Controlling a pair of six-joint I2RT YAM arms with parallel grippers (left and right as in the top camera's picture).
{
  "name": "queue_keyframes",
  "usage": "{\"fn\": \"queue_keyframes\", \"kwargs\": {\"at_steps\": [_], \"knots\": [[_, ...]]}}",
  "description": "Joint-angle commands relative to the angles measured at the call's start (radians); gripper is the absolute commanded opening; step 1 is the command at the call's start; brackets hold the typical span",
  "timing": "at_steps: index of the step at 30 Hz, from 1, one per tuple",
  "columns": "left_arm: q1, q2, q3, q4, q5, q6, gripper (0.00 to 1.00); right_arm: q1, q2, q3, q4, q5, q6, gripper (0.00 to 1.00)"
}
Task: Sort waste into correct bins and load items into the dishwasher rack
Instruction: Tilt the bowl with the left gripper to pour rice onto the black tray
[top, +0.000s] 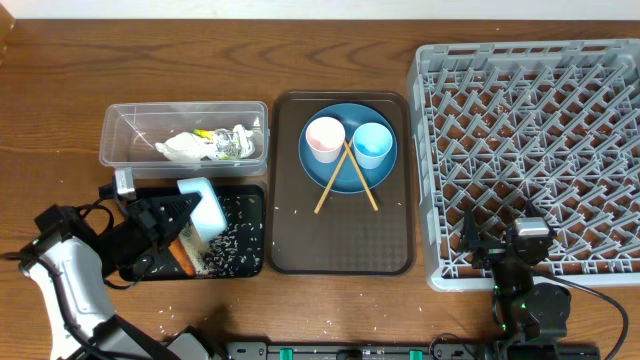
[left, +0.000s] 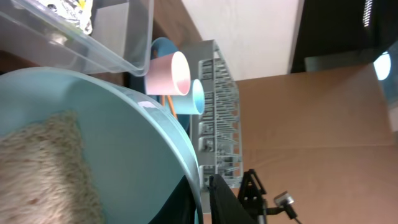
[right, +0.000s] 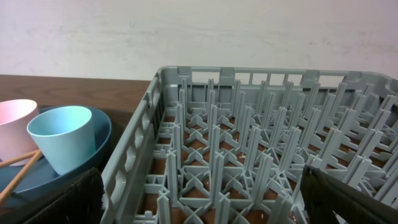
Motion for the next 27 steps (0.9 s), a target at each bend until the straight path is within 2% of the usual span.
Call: {"fn": "queue_keyframes", "kwargs": {"at_steps": [1,5,16,27], "knots": [[0.006,0.009,-0.004,-0.011,0.116,0.035,0.12,-0.007,-0.001,-0.002,-0.003,0.001,-0.015,0.99],[0.006,0.009,-0.004,-0.018,0.16,0.035,0.12,-0.007,-0.001,-0.002,-0.003,0.001,-0.015,0.99],[0.006,0.008,-0.004,-0.064,0.159,0.036,0.11,-0.007,-0.001,-0.002,-0.003,0.001,-0.015,0.99],[0.006,0.008,-0.004,-0.108,0.15,0.119,0.1,-0.007,-0.001,-0.002,-0.003,0.001,-0.015,0.99]]}}
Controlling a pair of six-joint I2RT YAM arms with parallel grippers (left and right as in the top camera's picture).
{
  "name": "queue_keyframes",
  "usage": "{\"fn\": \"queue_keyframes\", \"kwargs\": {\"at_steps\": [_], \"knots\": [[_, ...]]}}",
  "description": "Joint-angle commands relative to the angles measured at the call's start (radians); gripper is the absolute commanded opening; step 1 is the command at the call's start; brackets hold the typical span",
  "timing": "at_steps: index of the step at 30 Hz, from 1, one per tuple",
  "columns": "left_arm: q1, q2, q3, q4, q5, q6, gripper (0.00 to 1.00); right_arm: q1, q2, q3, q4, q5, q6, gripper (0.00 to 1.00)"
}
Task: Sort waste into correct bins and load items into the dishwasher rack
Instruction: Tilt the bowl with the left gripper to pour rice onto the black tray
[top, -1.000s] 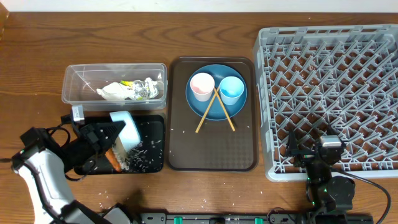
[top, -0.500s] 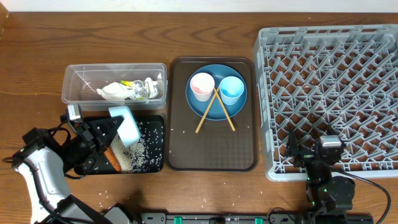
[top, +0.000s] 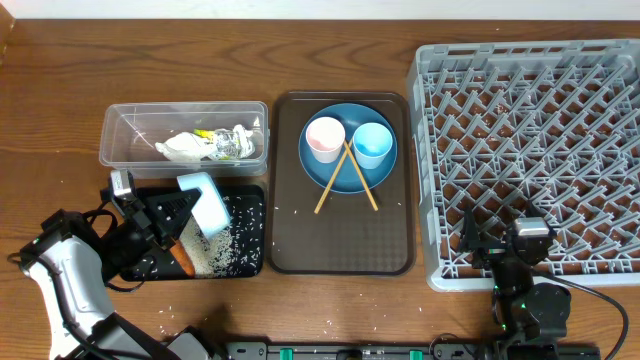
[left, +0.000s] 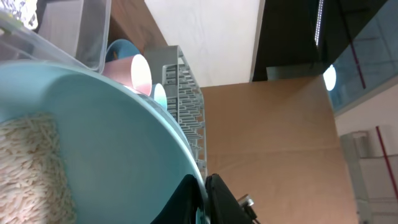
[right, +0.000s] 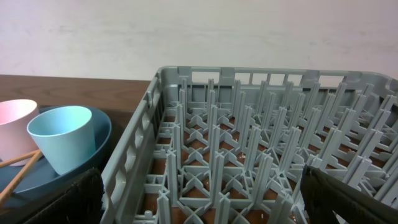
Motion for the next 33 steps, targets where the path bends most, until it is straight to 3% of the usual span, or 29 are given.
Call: {"fn": "queue_keyframes", "kwargs": {"at_steps": [1,6,33], "knots": [[0.006,0.003,-0.004,-0.002,0.02,0.068,0.1,-0.007,-0.001,-0.002,-0.003,0.001,-0.015,0.99],[0.006,0.003,-0.004,0.0,0.011,0.072,0.06,-0.007,-0.001,-0.002,-0.003,0.001,-0.015,0.99],[0.01,0.003,-0.004,0.027,0.015,0.075,0.06,-0.007,-0.001,-0.002,-0.003,0.001,-0.015,0.99]]}}
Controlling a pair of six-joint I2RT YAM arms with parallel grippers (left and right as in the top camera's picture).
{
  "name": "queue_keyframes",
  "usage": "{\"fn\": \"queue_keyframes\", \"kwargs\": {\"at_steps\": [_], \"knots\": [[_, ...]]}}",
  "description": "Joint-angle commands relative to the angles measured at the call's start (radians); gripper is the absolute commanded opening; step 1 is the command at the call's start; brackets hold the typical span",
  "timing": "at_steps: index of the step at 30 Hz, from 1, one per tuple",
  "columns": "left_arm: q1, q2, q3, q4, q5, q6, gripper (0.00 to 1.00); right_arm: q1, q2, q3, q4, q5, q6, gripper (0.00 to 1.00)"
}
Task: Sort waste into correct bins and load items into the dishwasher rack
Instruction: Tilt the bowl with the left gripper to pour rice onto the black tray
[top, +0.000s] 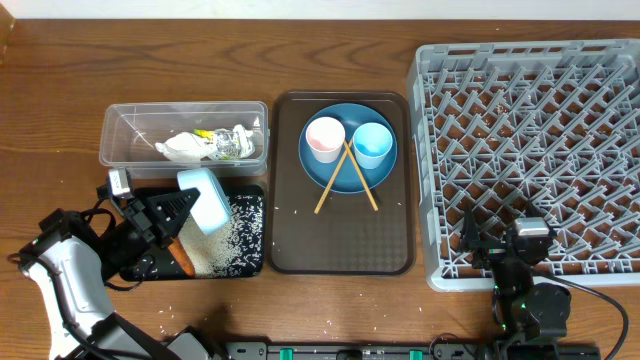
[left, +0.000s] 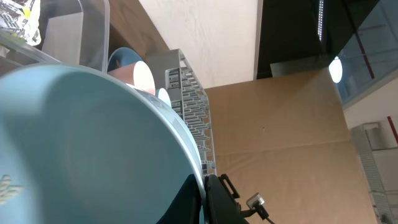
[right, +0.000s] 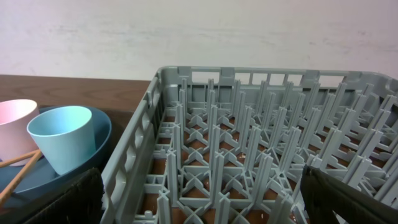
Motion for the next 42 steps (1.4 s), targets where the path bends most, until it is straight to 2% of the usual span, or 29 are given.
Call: {"fn": "queue_keyframes", "kwargs": {"at_steps": [1,5,10,13,15,17,24,27,29,33,38,42], "knots": [[0.008,0.003,-0.004,0.011,0.013,0.029,0.06,-0.007,-0.001,-0.002,-0.003,0.001,-0.015,0.99],[0.028,0.004,-0.004,0.035,-0.013,0.019,0.06,-0.007,-0.001,-0.002,-0.003,0.001,-0.015,0.99],[0.031,0.003,-0.004,-0.05,0.021,-0.016,0.06,-0.007,-0.001,-0.002,-0.003,0.001,-0.015,0.99],[0.034,0.004,-0.004,0.029,-0.01,-0.018,0.06,-0.007,-0.001,-0.002,-0.003,0.001,-0.015,0.99],[0.034,0.005,-0.004,0.061,-0.045,-0.061,0.06,-0.007,-0.001,-0.002,-0.003,0.001,-0.015,0.99],[0.034,0.004,-0.004,0.005,-0.029,-0.095,0.06,-0.007,-0.001,-0.002,-0.003,0.001,-0.015,0.99],[0.034,0.003,-0.004,-0.039,-0.036,-0.055,0.06,-0.007,-0.001,-0.002,-0.003,0.001,-0.015,0.99],[0.036,0.004,-0.004,-0.007,-0.074,-0.044,0.07,-0.007,-0.001,-0.002,-0.003,0.001,-0.015,0.99],[0.036,0.004,-0.004,-0.05,-0.072,-0.043,0.06,-0.007,-0.001,-0.002,-0.003,0.001,-0.015,0.99],[0.036,0.004,-0.004,0.009,-0.103,-0.042,0.06,-0.007,-0.001,-0.002,-0.003,0.001,-0.015,0.99],[0.033,0.004,-0.004,-0.035,-0.118,-0.044,0.06,-0.007,-0.001,-0.002,-0.003,0.001,-0.015,0.99],[0.02,0.004,-0.004,-0.137,-0.084,-0.011,0.06,-0.007,-0.001,-0.002,-0.003,0.001,-0.015,0.99]]}}
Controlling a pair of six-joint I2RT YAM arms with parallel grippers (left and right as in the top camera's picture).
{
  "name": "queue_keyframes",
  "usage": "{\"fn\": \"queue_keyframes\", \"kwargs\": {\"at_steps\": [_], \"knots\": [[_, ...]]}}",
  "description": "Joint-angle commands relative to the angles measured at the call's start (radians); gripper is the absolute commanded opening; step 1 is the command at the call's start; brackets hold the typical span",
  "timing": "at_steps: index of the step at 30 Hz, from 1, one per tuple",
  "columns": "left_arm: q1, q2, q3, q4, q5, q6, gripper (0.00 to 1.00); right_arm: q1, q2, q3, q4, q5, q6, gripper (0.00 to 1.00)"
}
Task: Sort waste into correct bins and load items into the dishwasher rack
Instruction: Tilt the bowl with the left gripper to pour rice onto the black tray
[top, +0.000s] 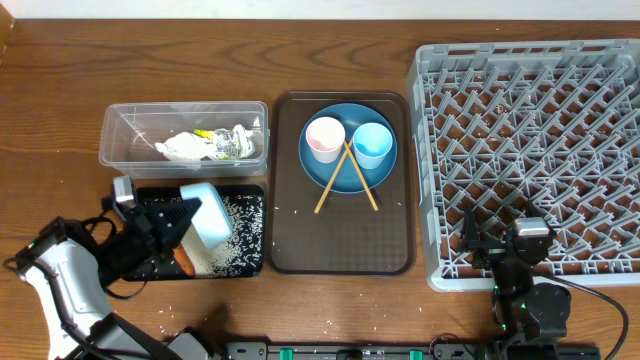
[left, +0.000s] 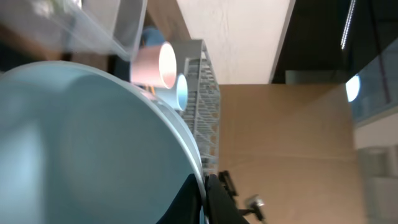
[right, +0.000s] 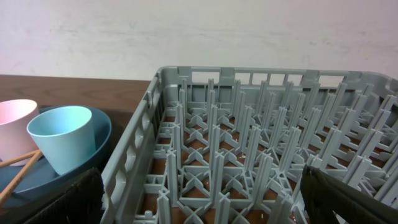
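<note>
My left gripper (top: 186, 214) is shut on the rim of a light blue bowl (top: 208, 212), held tilted on its side over the black tray (top: 252, 196). In the left wrist view the bowl's inside (left: 87, 143) looks bare, with the gripper (left: 204, 198) pinching its edge. White rice (top: 235, 240) lies spread in the tray beside an orange scrap (top: 184, 262). My right gripper (right: 202, 202) is open and holds nothing, low over the near edge of the grey dishwasher rack (top: 530, 130).
A clear bin (top: 120, 150) with crumpled wrappers sits behind the black tray. The brown tray (top: 345, 245) carries a blue plate (top: 345, 180) with a pink cup (top: 325, 138), a blue cup (top: 372, 143) and crossed chopsticks (top: 332, 185). Rice grains dot the table's near left.
The left arm and the bowl have shifted slightly toward the near edge and to the right over the black tray. The last grains seen inside the bowl are gone. The right arm is unchanged.
At first the tilted bowl held a mass of rice over the black tray. Then less rice was in the bowl and more lay in the tray. Then only a few grains showed inside, and now none. The right gripper stayed open at the rack throughout.
</note>
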Motion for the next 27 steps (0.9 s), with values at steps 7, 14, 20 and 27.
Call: {"fn": "queue_keyframes", "kwargs": {"at_steps": [7,14,20,27], "knots": [[-0.008,0.003,-0.002,0.055,-0.017,0.019,0.06,-0.007,-0.001,-0.002,-0.003,0.001,-0.015,0.99],[-0.01,0.003,-0.002,0.009,-0.006,0.067,0.06,-0.007,-0.001,-0.002,-0.003,0.001,-0.015,0.99],[-0.01,0.003,-0.002,0.041,-0.086,0.082,0.06,-0.007,-0.001,-0.002,-0.003,0.001,-0.015,0.99],[-0.01,0.003,-0.002,0.027,-0.112,0.081,0.06,-0.007,-0.001,-0.002,-0.003,0.001,-0.015,0.99]]}}
